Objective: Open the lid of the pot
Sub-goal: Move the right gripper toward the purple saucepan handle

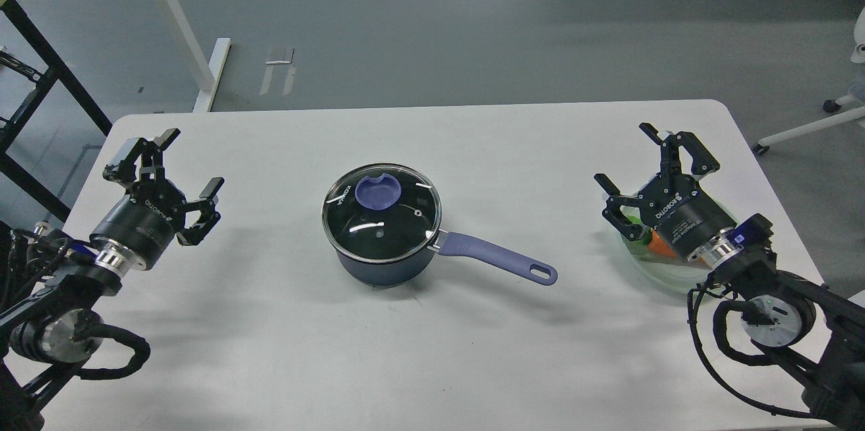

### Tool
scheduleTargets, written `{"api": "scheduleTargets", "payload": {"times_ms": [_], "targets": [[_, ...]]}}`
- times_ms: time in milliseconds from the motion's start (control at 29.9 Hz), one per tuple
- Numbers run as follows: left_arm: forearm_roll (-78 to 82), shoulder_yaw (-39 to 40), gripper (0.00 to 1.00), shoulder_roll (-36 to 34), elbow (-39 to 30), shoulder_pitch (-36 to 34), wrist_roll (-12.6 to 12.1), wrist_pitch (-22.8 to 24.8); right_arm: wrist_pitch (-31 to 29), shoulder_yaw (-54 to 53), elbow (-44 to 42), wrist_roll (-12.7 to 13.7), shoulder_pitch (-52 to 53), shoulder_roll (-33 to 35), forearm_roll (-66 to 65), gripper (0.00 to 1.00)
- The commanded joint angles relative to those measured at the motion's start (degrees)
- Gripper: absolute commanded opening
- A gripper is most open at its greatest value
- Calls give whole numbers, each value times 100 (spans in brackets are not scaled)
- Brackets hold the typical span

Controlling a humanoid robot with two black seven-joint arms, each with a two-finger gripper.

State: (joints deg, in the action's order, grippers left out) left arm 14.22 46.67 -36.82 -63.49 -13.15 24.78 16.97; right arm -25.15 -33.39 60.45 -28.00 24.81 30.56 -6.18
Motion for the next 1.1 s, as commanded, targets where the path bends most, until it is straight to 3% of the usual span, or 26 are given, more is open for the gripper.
{"api": "scheduleTargets", "payload": {"times_ms": [0, 234, 502, 702, 903, 1070], "targets": [[-34, 9, 99, -19, 56, 66, 9, -9, 97, 8, 11, 0, 6, -15, -6, 100], [-25, -8, 99, -238, 56, 58, -35, -45, 150, 8, 405, 0, 295, 598, -549, 100], [45, -17, 99, -388, 74, -170, 211, -53, 580, 675, 1907, 0, 1560, 1864, -3236, 100], [45, -17, 99, -396, 38, -215, 322, -53, 1730, 1948, 2805, 0, 2667, 2138, -5689, 100], [37, -17, 99, -493, -6, -215, 322, -9, 3251, 3523, 3034, 0, 3267, 2077, -7931, 100], [45, -17, 99, -493, -32, -215, 322, 8, 3394, 3629, 2991, 0, 3284, 1980, -8390, 100]]}}
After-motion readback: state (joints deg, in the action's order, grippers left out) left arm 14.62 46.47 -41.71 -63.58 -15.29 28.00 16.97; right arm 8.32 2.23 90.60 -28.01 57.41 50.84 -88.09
